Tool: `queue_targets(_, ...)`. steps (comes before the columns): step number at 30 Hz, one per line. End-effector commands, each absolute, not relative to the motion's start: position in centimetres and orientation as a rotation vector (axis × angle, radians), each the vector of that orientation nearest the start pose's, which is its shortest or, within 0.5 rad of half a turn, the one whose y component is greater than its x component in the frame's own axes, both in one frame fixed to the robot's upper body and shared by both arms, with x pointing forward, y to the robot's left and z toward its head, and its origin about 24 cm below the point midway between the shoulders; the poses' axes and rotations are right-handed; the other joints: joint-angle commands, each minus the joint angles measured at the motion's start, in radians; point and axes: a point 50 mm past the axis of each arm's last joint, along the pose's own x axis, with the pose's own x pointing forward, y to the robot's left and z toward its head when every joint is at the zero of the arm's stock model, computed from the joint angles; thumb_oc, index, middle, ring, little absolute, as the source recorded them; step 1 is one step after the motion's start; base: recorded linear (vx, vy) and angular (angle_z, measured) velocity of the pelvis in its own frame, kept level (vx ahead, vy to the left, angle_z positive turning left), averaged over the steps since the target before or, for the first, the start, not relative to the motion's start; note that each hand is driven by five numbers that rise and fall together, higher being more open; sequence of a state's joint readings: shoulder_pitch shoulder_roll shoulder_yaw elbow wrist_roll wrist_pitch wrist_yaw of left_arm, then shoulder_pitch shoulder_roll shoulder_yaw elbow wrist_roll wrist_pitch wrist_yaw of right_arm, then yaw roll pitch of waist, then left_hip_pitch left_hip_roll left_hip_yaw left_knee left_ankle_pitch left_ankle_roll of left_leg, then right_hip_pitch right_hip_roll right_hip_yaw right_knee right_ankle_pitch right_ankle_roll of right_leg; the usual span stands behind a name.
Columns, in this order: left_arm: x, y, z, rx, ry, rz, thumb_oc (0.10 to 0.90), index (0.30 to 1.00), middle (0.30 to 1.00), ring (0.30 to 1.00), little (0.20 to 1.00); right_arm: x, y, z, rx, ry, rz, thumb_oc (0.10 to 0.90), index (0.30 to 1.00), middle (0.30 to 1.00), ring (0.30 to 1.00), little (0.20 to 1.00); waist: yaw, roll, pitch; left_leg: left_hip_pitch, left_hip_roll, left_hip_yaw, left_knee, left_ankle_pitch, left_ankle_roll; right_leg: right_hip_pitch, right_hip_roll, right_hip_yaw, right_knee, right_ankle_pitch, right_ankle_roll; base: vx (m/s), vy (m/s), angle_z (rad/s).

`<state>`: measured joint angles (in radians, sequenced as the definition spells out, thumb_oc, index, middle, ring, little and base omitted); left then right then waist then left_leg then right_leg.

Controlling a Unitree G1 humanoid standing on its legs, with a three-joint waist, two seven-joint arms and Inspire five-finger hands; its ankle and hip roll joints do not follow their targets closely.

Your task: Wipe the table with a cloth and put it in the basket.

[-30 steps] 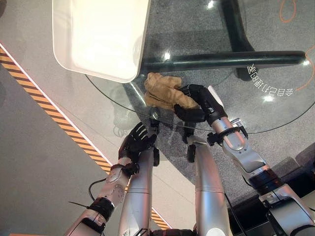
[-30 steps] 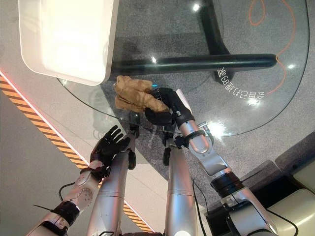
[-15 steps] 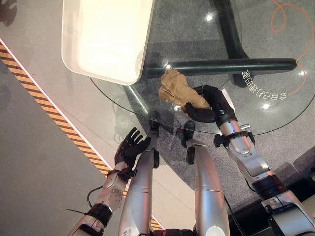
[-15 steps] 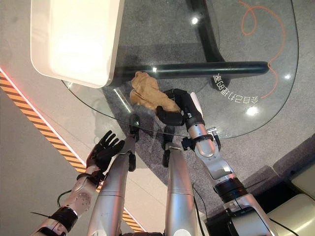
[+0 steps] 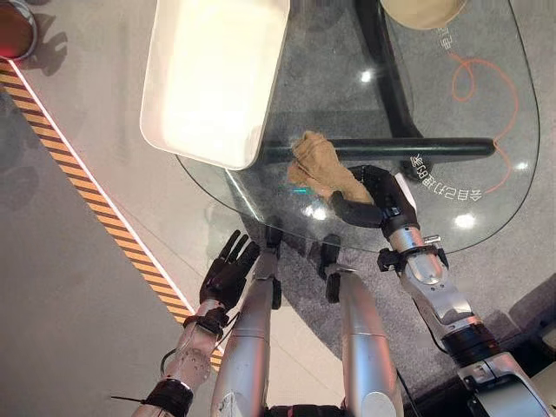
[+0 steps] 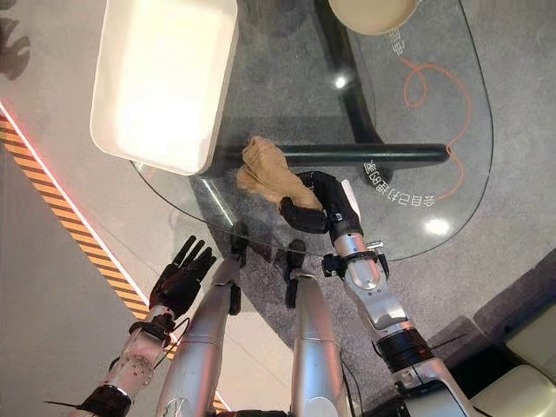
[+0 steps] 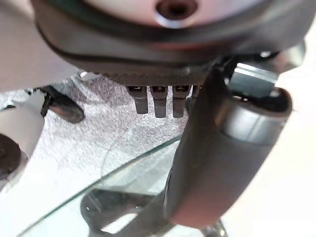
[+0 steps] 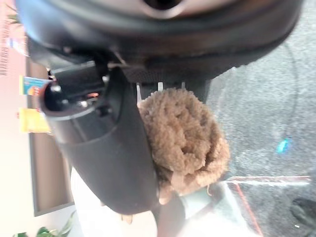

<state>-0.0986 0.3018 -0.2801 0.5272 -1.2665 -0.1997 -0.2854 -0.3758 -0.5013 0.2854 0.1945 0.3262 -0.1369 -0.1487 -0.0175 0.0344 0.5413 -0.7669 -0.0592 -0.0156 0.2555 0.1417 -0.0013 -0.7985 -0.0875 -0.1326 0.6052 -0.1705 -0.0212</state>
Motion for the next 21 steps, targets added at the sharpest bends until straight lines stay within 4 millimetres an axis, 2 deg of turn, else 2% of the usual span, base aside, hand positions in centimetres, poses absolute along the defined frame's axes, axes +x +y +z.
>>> queue_targets(1, 22.2, 18.0, -3.3, -1.038, 0.120, -0.153, 0.800, 0.900, 0.900, 0.900, 0.900, 29.8, -17.0, 16.3, -0.104, -0.511, 0.187, 0.100, 0.300, 0.300, 0.300, 0.200, 0.008, 0.008, -0.021, 0.068, -0.042, 0.047, 0.145, -0.185, 0.061, 0.095, 0.080, 0.018, -0.213, 0.151, 0.012, 0.00, 0.000, 0.00)
queue_targets(7, 22.0, 17.2, -1.3, -1.131, 0.008, -0.311, 0.800, 0.900, 0.900, 0.900, 0.900, 29.2, -17.6, 15.6, -0.057, -0.495, 0.144, 0.100, 0.300, 0.300, 0.300, 0.200, 0.015, 0.003, -0.021, 0.132, -0.047, 0.045, 0.123, -0.186, 0.067, 0.164, 0.079, 0.018, -0.240, 0.152, 0.013, -0.01, -0.008, 0.00)
queue_targets(11, 21.5, 16.5, -0.3, -1.215, -0.028, -0.387, 0.800, 0.900, 0.900, 0.900, 0.900, 27.6, -17.9, 16.7, 0.076, -0.582, 0.148, 0.100, 0.300, 0.300, 0.300, 0.200, 0.013, -0.008, -0.021, 0.158, -0.045, 0.044, 0.145, -0.206, 0.071, 0.199, 0.081, 0.024, -0.229, 0.139, 0.010, 0.00, -0.038, 0.00)
queue_targets(15, 21.0, 16.1, 0.1, -1.256, -0.046, -0.457, 0.800, 0.900, 0.900, 0.900, 0.900, 26.6, -18.1, 17.3, 0.118, -0.643, 0.152, 0.100, 0.300, 0.300, 0.300, 0.200, 0.009, -0.010, -0.021, 0.160, -0.044, 0.048, 0.155, -0.212, 0.074, 0.205, 0.083, 0.029, -0.226, 0.137, 0.009, 0.00, 0.000, 0.00)
queue_targets(16, 20.7, 15.6, 0.7, -1.279, -0.062, -0.522, 0.800, 0.900, 0.900, 0.900, 0.900, 26.0, -18.2, 17.8, 0.134, -0.683, 0.163, 0.100, 0.300, 0.300, 0.300, 0.200, 0.004, -0.011, -0.021, 0.154, -0.043, 0.054, 0.160, -0.214, 0.076, 0.202, 0.084, 0.032, -0.228, 0.138, 0.008, 0.00, 0.000, 0.00)
queue_targets(20, 20.3, 15.2, 1.7, -1.253, -0.090, -0.641, 0.800, 0.900, 0.900, 0.900, 0.900, 25.0, -18.1, 18.6, 0.170, -0.740, 0.227, 0.100, 0.300, 0.300, 0.300, 0.200, -0.006, -0.016, -0.021, 0.136, -0.037, 0.068, 0.179, -0.222, 0.079, 0.189, 0.085, 0.039, -0.225, 0.142, 0.007, 0.00, 0.002, -0.04)
queue_targets(21, 20.5, 14.8, 2.4, -1.222, -0.111, -0.695, 0.800, 0.900, 0.900, 0.900, 0.900, 24.7, -17.7, 18.7, 0.179, -0.749, 0.276, 0.100, 0.300, 0.300, 0.300, 0.200, -0.011, -0.019, -0.021, 0.125, -0.035, 0.076, 0.189, -0.222, 0.080, 0.178, 0.087, 0.041, -0.219, 0.144, 0.007, 0.00, 0.003, -0.08)
